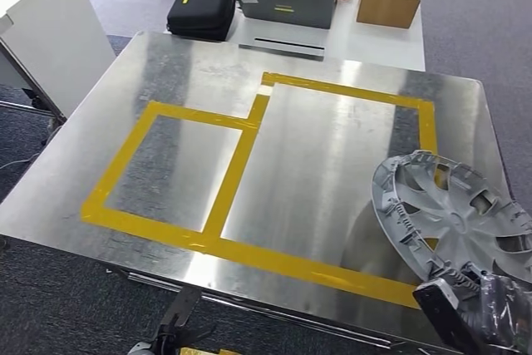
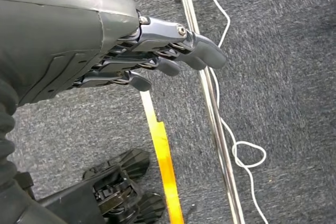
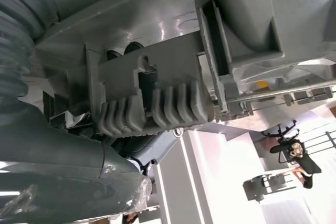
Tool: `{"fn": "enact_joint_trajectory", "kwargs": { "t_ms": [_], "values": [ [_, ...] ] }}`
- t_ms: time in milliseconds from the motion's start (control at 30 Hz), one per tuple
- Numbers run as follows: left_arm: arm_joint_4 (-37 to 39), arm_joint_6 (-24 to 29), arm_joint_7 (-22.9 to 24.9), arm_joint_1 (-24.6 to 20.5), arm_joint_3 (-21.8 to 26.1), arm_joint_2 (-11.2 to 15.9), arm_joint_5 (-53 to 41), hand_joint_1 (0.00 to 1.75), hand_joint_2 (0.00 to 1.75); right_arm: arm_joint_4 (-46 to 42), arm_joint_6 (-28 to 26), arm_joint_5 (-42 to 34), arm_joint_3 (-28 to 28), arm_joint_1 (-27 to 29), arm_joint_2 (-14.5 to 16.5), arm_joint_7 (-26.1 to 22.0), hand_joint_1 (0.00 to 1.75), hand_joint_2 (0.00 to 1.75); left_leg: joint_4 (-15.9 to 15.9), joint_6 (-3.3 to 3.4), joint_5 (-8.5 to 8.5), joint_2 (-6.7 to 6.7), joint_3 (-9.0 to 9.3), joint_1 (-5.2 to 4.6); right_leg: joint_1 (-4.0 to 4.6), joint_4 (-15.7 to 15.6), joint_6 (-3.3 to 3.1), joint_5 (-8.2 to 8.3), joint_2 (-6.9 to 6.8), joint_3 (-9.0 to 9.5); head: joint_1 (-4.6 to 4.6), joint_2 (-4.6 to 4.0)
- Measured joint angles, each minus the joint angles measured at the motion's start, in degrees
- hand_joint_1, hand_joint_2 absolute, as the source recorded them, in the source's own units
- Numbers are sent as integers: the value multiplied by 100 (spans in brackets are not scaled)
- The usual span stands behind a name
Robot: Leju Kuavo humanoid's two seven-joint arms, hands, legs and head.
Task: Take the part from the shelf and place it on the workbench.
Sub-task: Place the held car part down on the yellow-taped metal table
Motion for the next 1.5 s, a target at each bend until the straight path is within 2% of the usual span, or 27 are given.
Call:
{"fn": "enact_joint_trajectory", "kwargs": {
  "t_ms": [133,333,500,667,1033,1233,1500],
  "values": [
    [0,-19,21,-19,-81,-3,-84,0,175,393,24,-1,-142,-340,-17,-208,175,175,1,0,2,0,0,-7,-4,-1,-2,6,-1,1,0,0],
    [0,-92,166,-81,-224,-27,-236,0,175,906,-87,565,-24,-828,-99,-150,175,175,1,7,7,0,-2,-23,-20,-2,4,13,-1,5,-1,0],
    [0,-149,330,-158,-356,-77,-356,0,175,1386,-92,1039,573,-1365,-330,194,175,175,3,13,11,1,-2,-26,-23,-2,12,21,1,1,-1,0],
    [0,-172,406,-190,-446,-106,-436,0,175,1760,-17,1233,1236,-1805,-515,326,175,175,3,13,11,7,-4,-26,-24,-2,11,24,11,-2,0,0],
    [0,-183,584,-276,-607,-185,-550,0,175,2307,205,1458,2601,-2613,-594,406,175,175,3,9,13,16,-7,-23,-23,-1,10,25,20,-12,-2,0],
    [0,-182,613,-292,-659,-199,-552,0,175,2352,196,1421,2920,-2718,-683,487,175,175,3,9,14,10,-15,-25,-23,-1,9,25,10,-13,-1,0],
    [0,-143,633,-293,-664,-199,-483,0,175,2253,30,1273,2890,-2468,-903,657,175,175,4,11,13,5,-19,-29,-28,-2,10,24,3,-15,-1,0]
  ]
}}
